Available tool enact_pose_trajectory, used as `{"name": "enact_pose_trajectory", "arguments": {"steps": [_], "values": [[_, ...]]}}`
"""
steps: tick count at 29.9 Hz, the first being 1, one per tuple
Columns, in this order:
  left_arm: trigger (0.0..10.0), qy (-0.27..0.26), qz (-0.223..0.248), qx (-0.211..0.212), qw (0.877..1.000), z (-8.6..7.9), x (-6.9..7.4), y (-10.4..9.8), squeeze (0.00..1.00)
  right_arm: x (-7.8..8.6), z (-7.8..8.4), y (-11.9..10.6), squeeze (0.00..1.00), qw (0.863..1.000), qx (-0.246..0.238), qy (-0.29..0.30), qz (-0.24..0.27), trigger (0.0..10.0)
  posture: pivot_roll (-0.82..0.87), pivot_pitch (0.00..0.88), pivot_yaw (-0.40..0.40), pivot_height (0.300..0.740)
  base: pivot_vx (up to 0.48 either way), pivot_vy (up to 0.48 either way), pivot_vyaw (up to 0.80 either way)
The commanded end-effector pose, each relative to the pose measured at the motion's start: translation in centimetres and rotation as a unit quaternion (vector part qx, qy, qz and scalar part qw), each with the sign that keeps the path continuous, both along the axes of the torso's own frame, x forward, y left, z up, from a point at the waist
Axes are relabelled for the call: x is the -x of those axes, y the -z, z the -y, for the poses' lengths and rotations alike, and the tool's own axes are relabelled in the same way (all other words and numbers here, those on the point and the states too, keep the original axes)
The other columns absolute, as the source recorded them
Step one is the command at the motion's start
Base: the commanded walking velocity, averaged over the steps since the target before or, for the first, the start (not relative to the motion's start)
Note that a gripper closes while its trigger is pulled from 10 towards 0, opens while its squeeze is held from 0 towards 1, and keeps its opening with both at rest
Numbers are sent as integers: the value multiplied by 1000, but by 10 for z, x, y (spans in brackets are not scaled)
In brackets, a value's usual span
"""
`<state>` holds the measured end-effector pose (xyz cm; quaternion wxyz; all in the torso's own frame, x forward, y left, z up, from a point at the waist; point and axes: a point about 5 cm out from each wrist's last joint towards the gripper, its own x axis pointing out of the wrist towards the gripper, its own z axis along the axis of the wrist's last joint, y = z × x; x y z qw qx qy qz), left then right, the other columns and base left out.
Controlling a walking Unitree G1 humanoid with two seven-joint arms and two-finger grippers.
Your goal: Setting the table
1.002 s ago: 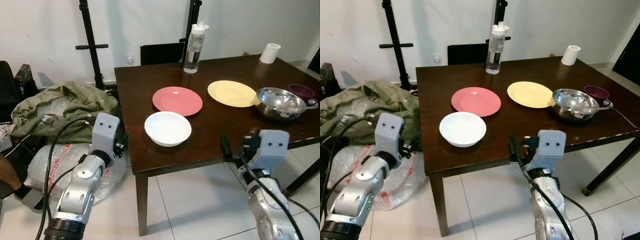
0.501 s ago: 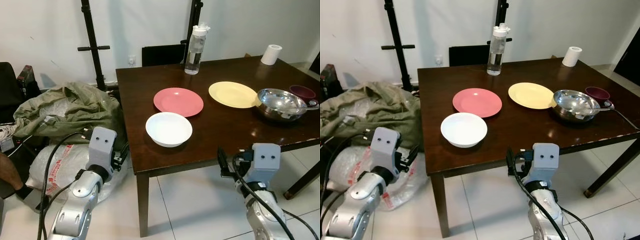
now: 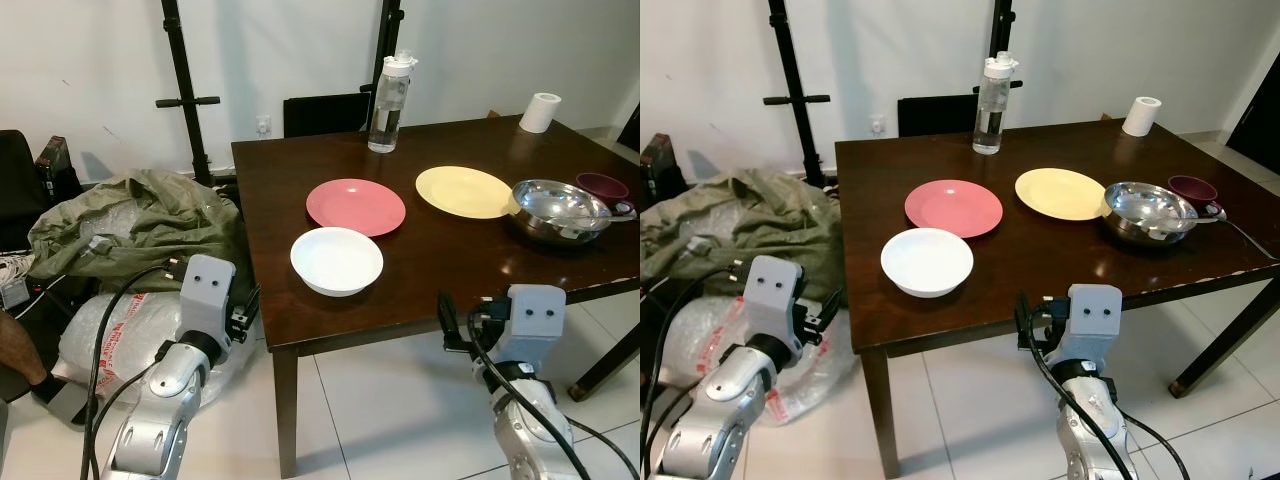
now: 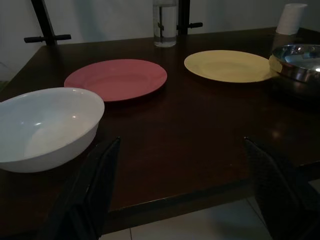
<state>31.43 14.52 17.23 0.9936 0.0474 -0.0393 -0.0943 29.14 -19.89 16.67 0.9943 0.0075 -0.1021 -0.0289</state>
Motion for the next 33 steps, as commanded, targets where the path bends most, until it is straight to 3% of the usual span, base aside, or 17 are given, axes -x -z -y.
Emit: {"name": "enact_pose_trajectory", "arguments": {"steps": [1,20,33], "values": [[10000,-5,2,5,1000,-1,3,1,0,0,1,2,0,1000,-4,2,-1,10000,15,59,83,740,-394,0,0],[10000,-8,0,5,1000,-3,2,0,0,0,-2,1,0,1000,-8,-2,-1,10000,16,72,82,740,-402,0,0],[10000,-5,-3,10,1000,-1,1,-1,0,0,0,-2,0,1000,-5,1,3,10000,10,75,80,740,0,0,0]]}}
